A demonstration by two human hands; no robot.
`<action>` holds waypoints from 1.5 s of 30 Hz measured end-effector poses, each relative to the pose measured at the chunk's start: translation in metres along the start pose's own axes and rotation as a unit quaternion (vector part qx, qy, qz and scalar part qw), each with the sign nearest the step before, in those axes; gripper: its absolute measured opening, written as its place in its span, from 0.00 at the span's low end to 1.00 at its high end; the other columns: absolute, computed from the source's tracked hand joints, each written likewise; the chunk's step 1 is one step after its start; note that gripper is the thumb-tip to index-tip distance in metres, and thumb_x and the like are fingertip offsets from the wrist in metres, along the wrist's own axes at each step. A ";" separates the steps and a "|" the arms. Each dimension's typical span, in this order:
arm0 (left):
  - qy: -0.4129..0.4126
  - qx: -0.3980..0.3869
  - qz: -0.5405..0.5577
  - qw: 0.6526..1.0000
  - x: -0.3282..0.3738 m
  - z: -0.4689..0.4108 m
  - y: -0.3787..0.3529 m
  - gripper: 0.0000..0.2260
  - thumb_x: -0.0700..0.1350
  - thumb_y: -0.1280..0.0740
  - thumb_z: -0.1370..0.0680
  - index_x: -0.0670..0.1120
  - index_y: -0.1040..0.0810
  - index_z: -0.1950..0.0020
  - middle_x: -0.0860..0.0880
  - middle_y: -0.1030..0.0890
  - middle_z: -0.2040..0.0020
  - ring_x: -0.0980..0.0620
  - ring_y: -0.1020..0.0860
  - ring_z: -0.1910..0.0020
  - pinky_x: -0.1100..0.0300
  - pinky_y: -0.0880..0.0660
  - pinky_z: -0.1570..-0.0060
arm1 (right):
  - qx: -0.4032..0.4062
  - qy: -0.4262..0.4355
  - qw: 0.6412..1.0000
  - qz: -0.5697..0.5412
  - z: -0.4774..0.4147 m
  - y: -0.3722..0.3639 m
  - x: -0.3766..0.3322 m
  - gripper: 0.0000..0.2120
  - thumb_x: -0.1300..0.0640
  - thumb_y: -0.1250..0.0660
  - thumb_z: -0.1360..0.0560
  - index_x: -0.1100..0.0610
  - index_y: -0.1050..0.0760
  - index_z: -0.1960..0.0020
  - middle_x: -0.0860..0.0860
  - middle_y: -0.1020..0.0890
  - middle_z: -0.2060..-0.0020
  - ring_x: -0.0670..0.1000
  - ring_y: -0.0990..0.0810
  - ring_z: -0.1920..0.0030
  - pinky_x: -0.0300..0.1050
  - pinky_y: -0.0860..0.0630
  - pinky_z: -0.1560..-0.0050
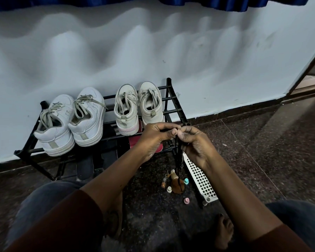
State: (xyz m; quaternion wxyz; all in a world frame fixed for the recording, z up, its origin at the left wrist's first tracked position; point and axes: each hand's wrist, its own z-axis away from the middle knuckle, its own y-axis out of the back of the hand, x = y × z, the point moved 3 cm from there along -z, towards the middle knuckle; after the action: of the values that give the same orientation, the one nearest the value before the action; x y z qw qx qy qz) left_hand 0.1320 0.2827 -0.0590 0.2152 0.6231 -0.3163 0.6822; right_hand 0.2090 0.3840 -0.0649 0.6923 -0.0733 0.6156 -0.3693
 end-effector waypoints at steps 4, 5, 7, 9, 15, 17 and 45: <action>0.002 0.008 0.004 1.000 -0.001 -0.001 0.001 0.04 0.43 0.28 0.35 0.50 0.15 0.64 0.52 0.16 0.62 0.56 0.20 0.54 0.63 0.26 0.47 | -0.018 -0.002 1.000 0.017 -0.002 0.001 0.004 0.05 0.65 0.32 0.36 0.61 0.26 0.60 0.51 0.19 0.68 0.47 0.21 0.63 0.40 0.25 0.59; 0.005 0.017 0.007 1.000 -0.001 -0.001 0.001 0.04 0.42 0.29 0.34 0.50 0.15 0.64 0.53 0.16 0.63 0.57 0.19 0.56 0.63 0.25 0.49 | -0.021 0.007 0.999 0.023 -0.002 0.001 0.005 0.05 0.64 0.32 0.35 0.61 0.26 0.60 0.50 0.19 0.67 0.47 0.21 0.63 0.40 0.25 0.59; 0.011 0.043 0.013 0.999 0.001 -0.002 0.003 0.08 0.38 0.30 0.31 0.50 0.15 0.66 0.53 0.17 0.66 0.57 0.20 0.64 0.64 0.23 0.57 | -0.030 0.023 0.999 0.038 -0.001 -0.001 0.007 0.03 0.63 0.33 0.33 0.61 0.26 0.59 0.52 0.18 0.66 0.47 0.20 0.63 0.40 0.24 0.59; 0.023 0.056 0.017 0.998 0.002 -0.002 0.006 0.08 0.38 0.30 0.30 0.48 0.16 0.66 0.50 0.18 0.69 0.55 0.22 0.70 0.62 0.22 0.62 | -0.037 0.027 0.997 0.060 0.000 -0.003 0.010 0.02 0.62 0.33 0.31 0.60 0.25 0.59 0.53 0.19 0.66 0.48 0.21 0.65 0.40 0.25 0.60; 0.061 0.085 0.097 0.990 -0.003 -0.005 0.013 0.04 0.37 0.36 0.23 0.43 0.23 0.56 0.50 0.15 0.58 0.55 0.18 0.56 0.56 0.24 0.47 | -0.034 -0.007 0.998 0.059 0.000 -0.003 0.016 0.05 0.67 0.37 0.26 0.64 0.23 0.54 0.51 0.25 0.74 0.45 0.31 0.75 0.42 0.30 0.65; 0.084 0.097 0.170 0.977 -0.003 -0.005 0.017 0.06 0.36 0.40 0.21 0.44 0.26 0.56 0.48 0.15 0.58 0.54 0.16 0.58 0.57 0.22 0.52 | -0.031 -0.022 0.995 0.088 0.000 0.002 0.017 0.06 0.68 0.37 0.26 0.66 0.22 0.52 0.51 0.26 0.75 0.44 0.33 0.77 0.39 0.30 0.69; 0.126 -0.077 -0.345 0.927 -0.021 0.008 0.003 0.17 0.52 0.46 0.18 0.49 0.29 0.63 0.49 0.32 0.55 0.50 0.30 0.54 0.62 0.36 0.57 | -0.022 0.070 0.884 0.462 0.004 0.016 -0.012 0.04 0.62 0.27 0.31 0.58 0.16 0.57 0.56 0.15 0.63 0.48 0.22 0.66 0.40 0.27 0.61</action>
State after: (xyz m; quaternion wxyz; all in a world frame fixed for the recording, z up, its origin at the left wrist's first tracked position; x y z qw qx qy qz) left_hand 0.1384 0.2773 -0.0805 0.5230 0.5839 -0.1038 0.6122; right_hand 0.2193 0.4011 -0.0633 0.7375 0.2310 0.6346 0.0019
